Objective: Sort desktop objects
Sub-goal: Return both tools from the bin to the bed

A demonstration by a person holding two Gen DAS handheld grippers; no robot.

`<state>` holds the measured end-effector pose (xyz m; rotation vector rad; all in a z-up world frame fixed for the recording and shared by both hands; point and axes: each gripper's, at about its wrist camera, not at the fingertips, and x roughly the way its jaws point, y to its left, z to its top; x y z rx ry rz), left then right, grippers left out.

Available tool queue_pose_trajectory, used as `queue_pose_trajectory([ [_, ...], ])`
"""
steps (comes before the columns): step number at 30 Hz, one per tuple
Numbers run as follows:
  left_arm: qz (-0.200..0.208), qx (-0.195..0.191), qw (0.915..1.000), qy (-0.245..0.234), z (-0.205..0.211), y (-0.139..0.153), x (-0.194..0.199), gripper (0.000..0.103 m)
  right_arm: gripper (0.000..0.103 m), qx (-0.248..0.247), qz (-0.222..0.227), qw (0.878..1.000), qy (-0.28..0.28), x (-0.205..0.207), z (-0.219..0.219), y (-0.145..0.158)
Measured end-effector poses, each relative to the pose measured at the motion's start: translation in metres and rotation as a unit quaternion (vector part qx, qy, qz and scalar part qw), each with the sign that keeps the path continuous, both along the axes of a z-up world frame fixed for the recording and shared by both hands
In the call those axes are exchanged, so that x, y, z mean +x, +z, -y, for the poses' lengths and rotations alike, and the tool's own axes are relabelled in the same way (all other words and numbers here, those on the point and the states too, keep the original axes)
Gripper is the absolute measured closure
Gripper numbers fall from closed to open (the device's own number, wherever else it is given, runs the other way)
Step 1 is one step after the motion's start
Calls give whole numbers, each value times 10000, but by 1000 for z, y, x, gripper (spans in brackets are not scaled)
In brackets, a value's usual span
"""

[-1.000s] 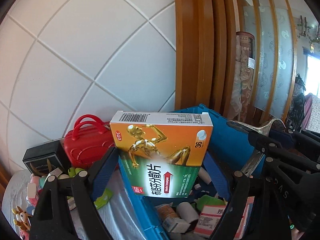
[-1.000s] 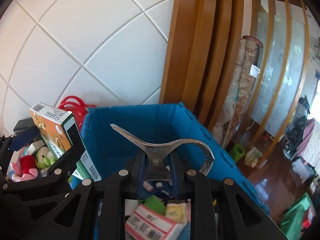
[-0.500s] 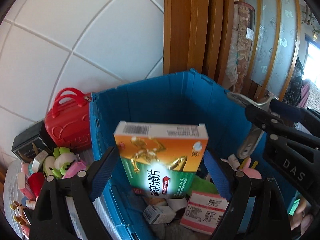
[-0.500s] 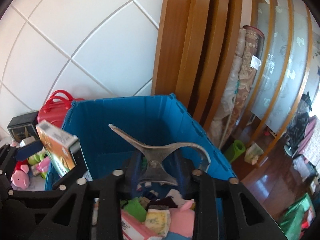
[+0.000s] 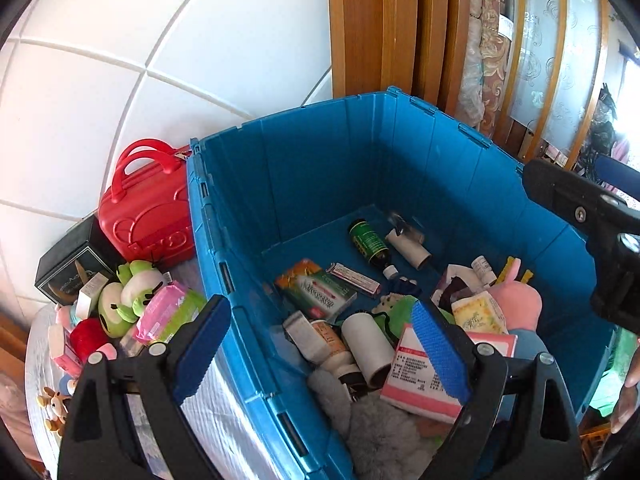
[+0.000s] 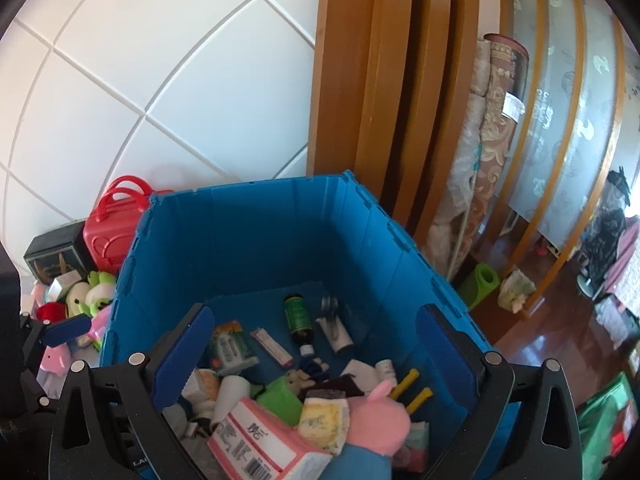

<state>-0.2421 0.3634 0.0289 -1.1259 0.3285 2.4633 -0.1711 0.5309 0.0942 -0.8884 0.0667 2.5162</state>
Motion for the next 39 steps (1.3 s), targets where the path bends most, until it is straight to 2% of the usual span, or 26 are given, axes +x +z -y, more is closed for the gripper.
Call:
queue_pose_trajectory([
  [4, -96, 0, 10000, 21, 9, 0, 12, 10, 0, -34, 13, 10000, 43, 12, 10, -1],
  [16, -287, 344, 9990, 45, 53, 8, 58, 10, 0, -10, -163, 9995, 277, 62, 49, 4],
  [22, -249, 519, 9983, 120, 91, -3, 81, 10, 0, -7, -313, 9981, 524, 87, 80, 1],
  [27, -290, 510, 9975, 401, 132, -14, 94, 10, 0, -15, -371, 9958, 833, 92, 115, -9],
  [33, -264, 471, 9938, 974, 198, -32, 97, 10, 0, -110, -468, 9883, 1446, 81, 168, -20],
  [39, 26, 486, 9845, 1687, 278, -64, 91, 10, 0, -114, -303, 9775, 2083, 50, 228, -36],
])
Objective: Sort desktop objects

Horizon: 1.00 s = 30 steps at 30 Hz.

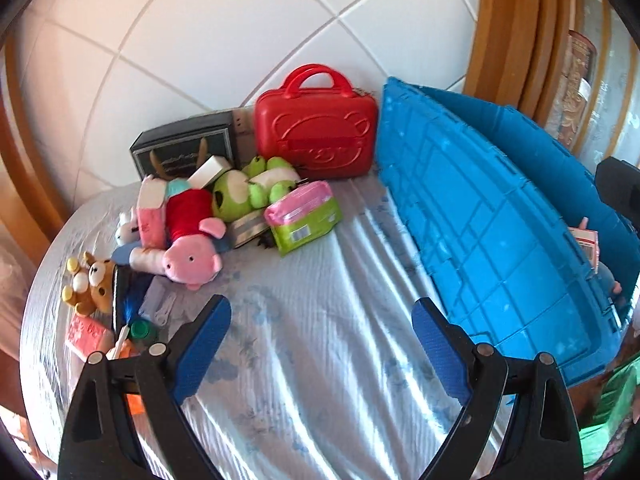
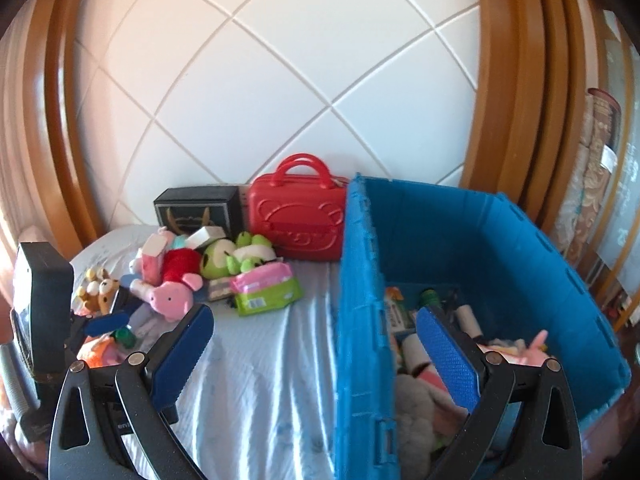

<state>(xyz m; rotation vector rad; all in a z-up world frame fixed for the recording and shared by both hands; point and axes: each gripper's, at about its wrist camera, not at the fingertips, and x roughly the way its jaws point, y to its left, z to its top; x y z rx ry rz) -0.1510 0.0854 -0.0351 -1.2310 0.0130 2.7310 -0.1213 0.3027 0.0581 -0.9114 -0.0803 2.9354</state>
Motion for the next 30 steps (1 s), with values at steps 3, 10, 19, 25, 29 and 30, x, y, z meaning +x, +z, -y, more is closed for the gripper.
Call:
queue_pose_trajectory([
  [3, 196, -77, 9989, 412, 43, -18, -2, 10, 0, -10, 250, 9992, 302, -23, 31, -18],
  [10, 715, -229, 9888, 1293, 141, -68, -2, 10, 0, -176, 1027, 9912, 822, -75, 99, -87],
  [19, 1224, -76, 9673, 2220, 250, -121, 19, 10, 0, -161, 1889, 9723, 1364, -122, 177, -158],
  [25, 1354, 38, 9594, 2472, 290, -138, 21, 10, 0, -112, 2217, 9632, 1513, -143, 215, -187],
  [29, 1370, 102, 9592, 2473, 303, -143, 12, 10, 0, -35, 2340, 9602, 1525, -153, 228, -197],
  [30, 1368, 108, 9596, 2457, 306, -144, 10, 10, 0, -23, 2363, 9597, 1520, -155, 230, -199],
])
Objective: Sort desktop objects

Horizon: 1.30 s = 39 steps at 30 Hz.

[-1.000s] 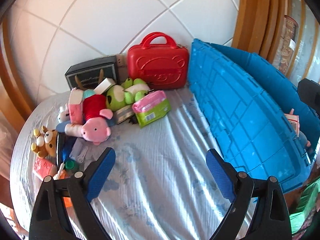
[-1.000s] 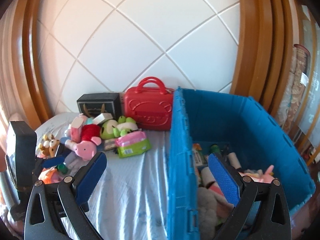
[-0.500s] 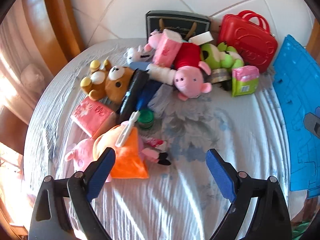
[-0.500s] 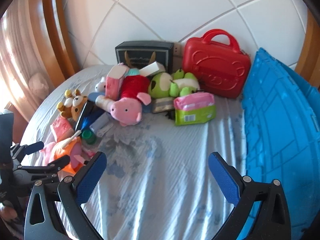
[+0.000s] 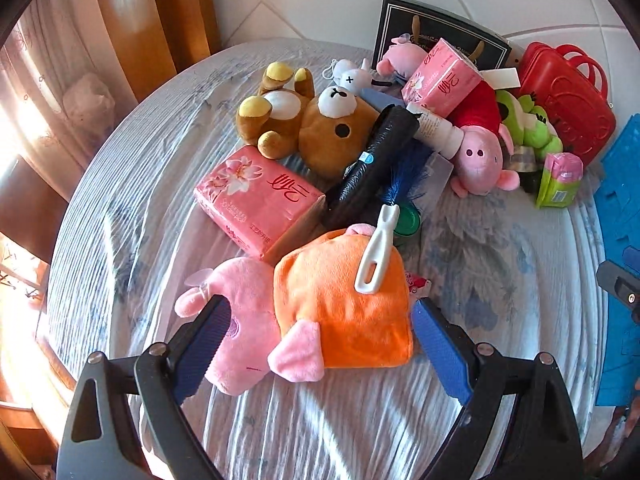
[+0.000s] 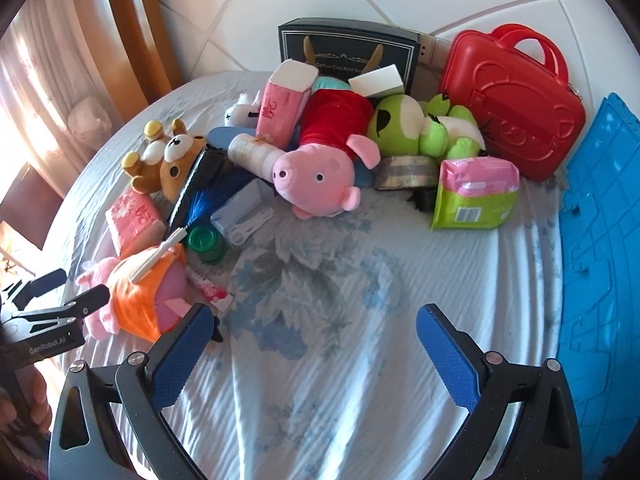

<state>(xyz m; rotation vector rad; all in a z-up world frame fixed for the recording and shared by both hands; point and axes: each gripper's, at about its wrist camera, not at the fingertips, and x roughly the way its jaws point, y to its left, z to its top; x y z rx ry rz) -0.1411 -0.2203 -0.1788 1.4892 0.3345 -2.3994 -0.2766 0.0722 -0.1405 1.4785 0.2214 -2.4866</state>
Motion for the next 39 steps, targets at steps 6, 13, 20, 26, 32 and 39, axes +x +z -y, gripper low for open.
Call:
queue_pose_trajectory([
  [6, 159, 85, 9998, -79, 12, -14, -17, 10, 0, 7, 147, 9999, -41, -17, 13, -12],
  [13, 141, 194, 9992, -327, 16, -24, -38, 10, 0, -138, 370, 9992, -6, -34, 30, -31],
  [20, 90, 289, 9948, -969, 4, -40, -77, 41, 7, -114, 293, 9993, -218, -47, 34, -38],
  [26, 389, 260, 9886, -1434, -3, -68, -100, 64, 41, -339, 623, 9974, -100, -57, 53, -66],
  [32, 564, 59, 9901, -1282, 19, -83, -113, 64, 40, -603, 838, 9946, -114, -75, 77, -88],
  [39, 677, 109, 9911, -1142, 37, -95, -126, 62, 24, -625, 927, 9937, -13, -100, 106, -107],
])
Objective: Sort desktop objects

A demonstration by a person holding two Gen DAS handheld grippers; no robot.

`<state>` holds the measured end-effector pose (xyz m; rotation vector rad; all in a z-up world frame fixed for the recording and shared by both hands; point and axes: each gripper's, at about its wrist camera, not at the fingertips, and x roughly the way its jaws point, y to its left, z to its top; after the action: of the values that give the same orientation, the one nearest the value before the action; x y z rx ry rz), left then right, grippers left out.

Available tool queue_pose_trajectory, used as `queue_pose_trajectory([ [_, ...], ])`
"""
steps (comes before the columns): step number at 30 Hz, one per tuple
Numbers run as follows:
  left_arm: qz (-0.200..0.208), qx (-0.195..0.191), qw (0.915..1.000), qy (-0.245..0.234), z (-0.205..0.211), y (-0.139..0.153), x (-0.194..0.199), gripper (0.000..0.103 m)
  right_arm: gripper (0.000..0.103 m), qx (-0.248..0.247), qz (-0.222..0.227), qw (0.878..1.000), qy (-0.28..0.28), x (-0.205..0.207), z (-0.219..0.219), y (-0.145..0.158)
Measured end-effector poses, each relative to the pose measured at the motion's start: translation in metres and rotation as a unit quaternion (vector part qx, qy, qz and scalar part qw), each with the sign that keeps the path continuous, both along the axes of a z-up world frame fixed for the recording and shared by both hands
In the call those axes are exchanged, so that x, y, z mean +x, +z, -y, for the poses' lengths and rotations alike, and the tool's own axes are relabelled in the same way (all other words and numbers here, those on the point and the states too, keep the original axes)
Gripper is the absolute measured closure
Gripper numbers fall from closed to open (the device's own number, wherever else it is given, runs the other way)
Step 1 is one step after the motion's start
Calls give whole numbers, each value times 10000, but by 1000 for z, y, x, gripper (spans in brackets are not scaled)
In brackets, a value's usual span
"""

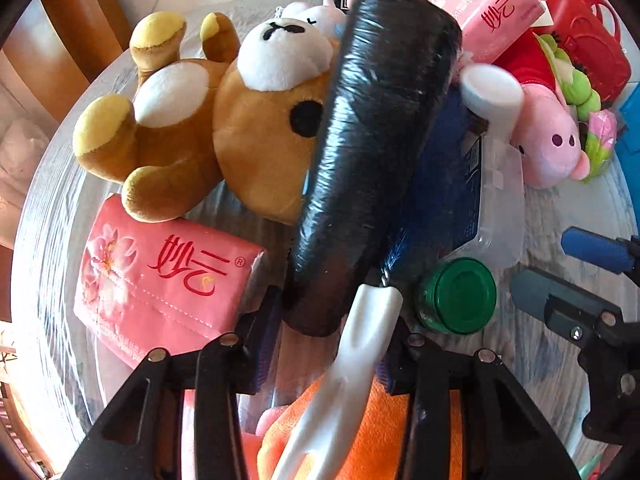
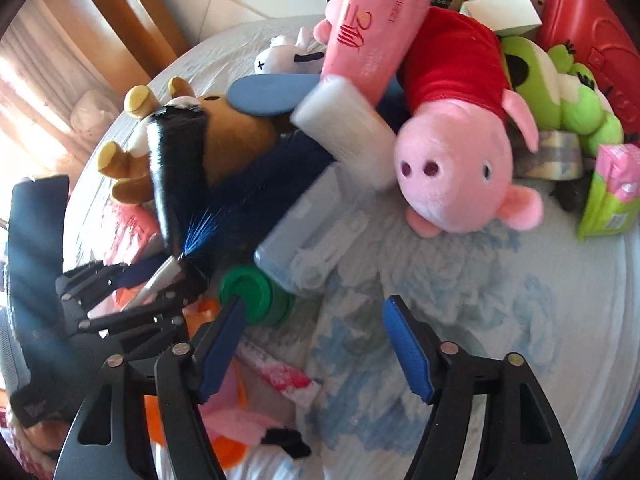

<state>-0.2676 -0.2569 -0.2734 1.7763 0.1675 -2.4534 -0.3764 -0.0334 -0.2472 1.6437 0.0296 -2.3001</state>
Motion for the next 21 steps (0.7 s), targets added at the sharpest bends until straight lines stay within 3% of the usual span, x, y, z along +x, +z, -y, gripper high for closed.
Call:
queue_pose_trajectory([
  [3, -3, 118, 9999, -56, -4, 2, 2, 62, 13, -50, -34, 10000, -45, -16, 8, -3],
  [6, 13, 129, 9999, -101, -10, 3, 4, 62, 13, 231, -12, 9997, -13, -31, 17, -13],
  [8, 35, 109, 9998, -130, -16, 3, 3, 62, 30, 448, 88, 9989, -46, -33, 12, -22],
  [9, 40, 135, 9998, -129, -19, 4, 3, 62, 53, 413, 181, 9989, -97, -31, 4, -26],
  [10, 51, 164, 9997, -146, -22, 4, 3, 62, 66, 440, 254, 9986, -175, -28, -5, -30],
  [15, 23, 340, 9987, -368, -47, 16, 6, 62, 72, 407, 659, 9938, -800, -11, -71, -52],
  [20, 48, 444, 9976, -538, -73, 30, 11, 59, 70, 336, 631, 9924, -1001, 9, -101, -43],
  [21, 38, 444, 9974, -567, -80, 35, 12, 59, 65, 271, 599, 9929, -988, 13, -103, -39],
])
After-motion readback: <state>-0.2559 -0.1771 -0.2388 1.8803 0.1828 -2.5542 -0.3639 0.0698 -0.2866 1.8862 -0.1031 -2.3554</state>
